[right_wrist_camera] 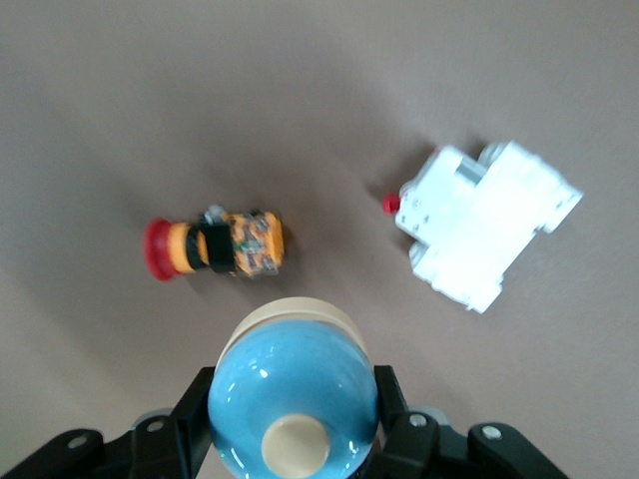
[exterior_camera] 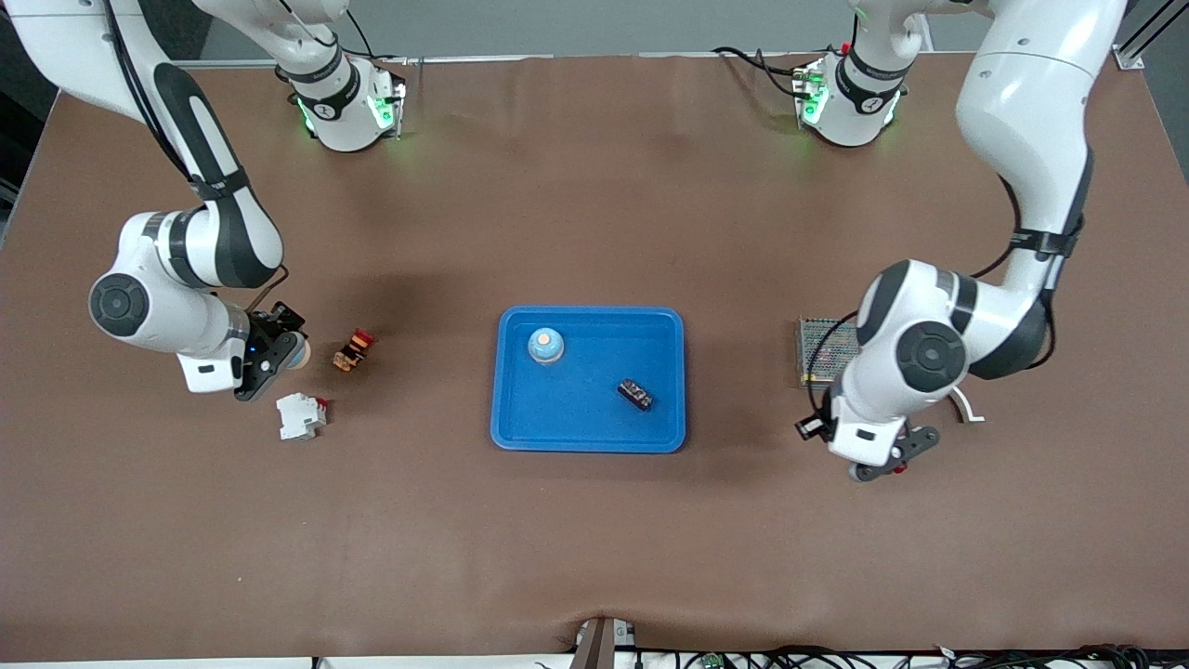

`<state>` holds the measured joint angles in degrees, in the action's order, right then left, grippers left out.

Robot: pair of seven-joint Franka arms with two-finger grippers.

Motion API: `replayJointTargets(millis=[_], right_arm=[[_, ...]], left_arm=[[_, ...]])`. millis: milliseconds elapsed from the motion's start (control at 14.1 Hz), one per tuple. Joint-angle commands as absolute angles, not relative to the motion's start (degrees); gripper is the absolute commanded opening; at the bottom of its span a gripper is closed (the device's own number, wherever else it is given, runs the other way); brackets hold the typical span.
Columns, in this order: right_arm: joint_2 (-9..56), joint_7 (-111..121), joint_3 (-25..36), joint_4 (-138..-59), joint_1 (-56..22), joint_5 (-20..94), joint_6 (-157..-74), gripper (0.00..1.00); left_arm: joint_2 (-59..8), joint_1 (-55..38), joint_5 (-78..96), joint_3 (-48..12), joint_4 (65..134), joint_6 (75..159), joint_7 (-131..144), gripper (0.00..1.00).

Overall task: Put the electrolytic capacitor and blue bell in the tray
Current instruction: 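Carry the second bell and capacitor over the tray with both grippers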

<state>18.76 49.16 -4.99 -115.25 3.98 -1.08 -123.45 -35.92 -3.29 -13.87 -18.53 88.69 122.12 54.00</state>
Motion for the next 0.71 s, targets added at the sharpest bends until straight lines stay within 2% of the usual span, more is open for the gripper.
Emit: replayJointTargets(millis=[0,142,638], right_arm=[[18.54,42.65,-5.1,-109.09,0.45,-0.62,-117.17,0.38],[18.63,37.55,-5.1,-105.83,-2.1,-0.62,-115.06,0.37],[19.16,13.75,-5.01,-100.99,-12.46,1.58,-116.27,0.37]], left_arm=[[-35.94,-6.58,-14.59,-18.19,87.63,121.2,59.4,0.0],[-36.56,-9.04,-14.24,-18.19,86.49,121.38,62.73,0.0],[-41.21,-16.16,-8.7,-18.11,83.41,124.97,73.02,0.0]])
